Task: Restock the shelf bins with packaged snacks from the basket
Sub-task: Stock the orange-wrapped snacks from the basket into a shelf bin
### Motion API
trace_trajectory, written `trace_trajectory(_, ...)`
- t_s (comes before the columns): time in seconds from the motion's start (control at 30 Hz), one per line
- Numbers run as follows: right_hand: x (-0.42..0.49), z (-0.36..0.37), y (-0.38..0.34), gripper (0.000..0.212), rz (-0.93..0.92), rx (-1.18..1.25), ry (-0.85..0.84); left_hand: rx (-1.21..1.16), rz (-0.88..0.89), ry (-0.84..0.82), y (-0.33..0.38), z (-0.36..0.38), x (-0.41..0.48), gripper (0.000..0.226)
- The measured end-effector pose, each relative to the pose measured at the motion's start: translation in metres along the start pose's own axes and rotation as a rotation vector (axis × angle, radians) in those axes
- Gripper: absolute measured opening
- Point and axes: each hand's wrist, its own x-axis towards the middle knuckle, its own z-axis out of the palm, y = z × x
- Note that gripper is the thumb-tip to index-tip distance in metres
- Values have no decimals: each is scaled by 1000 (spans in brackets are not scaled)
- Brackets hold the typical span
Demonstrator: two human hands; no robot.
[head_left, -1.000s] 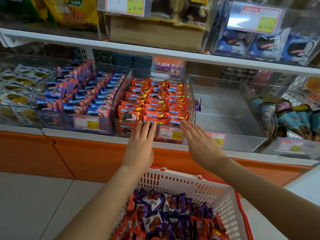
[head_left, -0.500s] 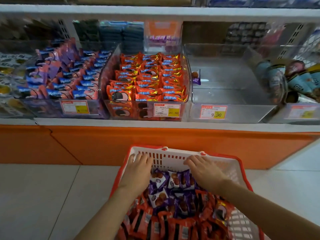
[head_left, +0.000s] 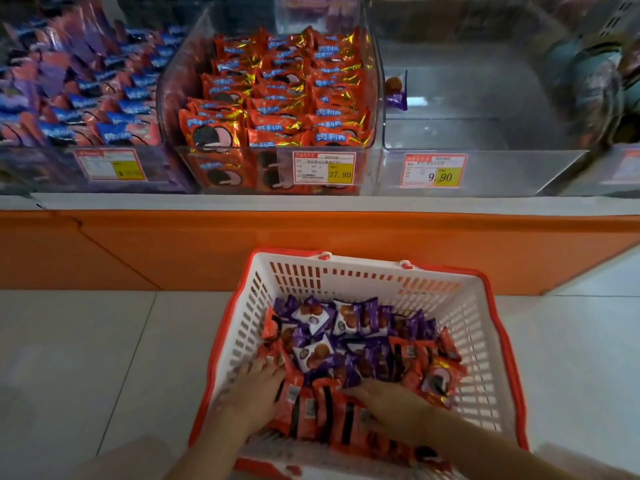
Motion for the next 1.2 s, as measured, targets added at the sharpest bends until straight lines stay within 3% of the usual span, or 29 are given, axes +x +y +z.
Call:
trace_trajectory(0.13,5,-5,-8,56,12,-110,-13,37,5,-20,7,6,1,69)
trace_trajectory(0.27,3,-14,-13,50,63,-51,97,58,51,14,14,-3,-1,51)
trace_trajectory(0.47,-12,-40,-18,46,181,38,220,-53,116,92,23,-16,-14,47)
trace_trajectory(0.7,-41,-87,-28,40,248,42,453,-327,-1,381,33,-60,-27,52)
trace_trajectory(0.83,-58,-114,-46,40,212,107,603,-528,-31,630,45,-94,-41,44)
trace_trajectory(1.03,-84,-135,-89,27,71,590,830,-800,-97,808,67,-129,-71,52)
trace_trajectory(1.2,-100,-148,-110,48,-46,810,715,-1166,-48,840,75,-146,-97,28)
